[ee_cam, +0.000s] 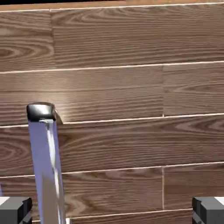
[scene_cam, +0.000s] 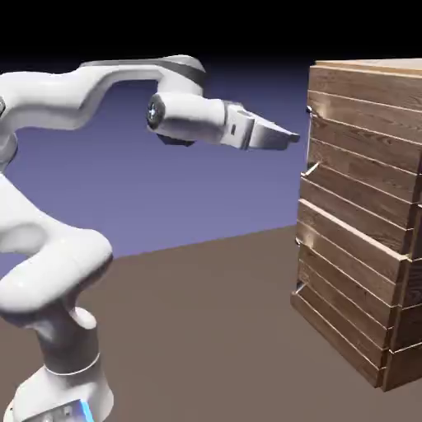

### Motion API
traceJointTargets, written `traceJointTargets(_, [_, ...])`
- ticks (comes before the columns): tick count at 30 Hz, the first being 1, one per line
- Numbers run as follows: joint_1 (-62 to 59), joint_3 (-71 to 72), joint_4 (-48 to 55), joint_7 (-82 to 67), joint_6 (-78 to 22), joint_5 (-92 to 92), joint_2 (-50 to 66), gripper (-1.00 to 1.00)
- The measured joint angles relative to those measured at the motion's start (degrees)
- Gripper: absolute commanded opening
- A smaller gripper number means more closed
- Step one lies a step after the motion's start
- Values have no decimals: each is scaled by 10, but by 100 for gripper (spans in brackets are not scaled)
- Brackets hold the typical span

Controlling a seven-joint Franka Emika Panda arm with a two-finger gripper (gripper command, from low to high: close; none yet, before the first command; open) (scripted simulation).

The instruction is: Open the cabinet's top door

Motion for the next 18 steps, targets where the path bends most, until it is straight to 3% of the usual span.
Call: traceJointTargets(18, [-180,173,88,-253,-33,384,-57,0])
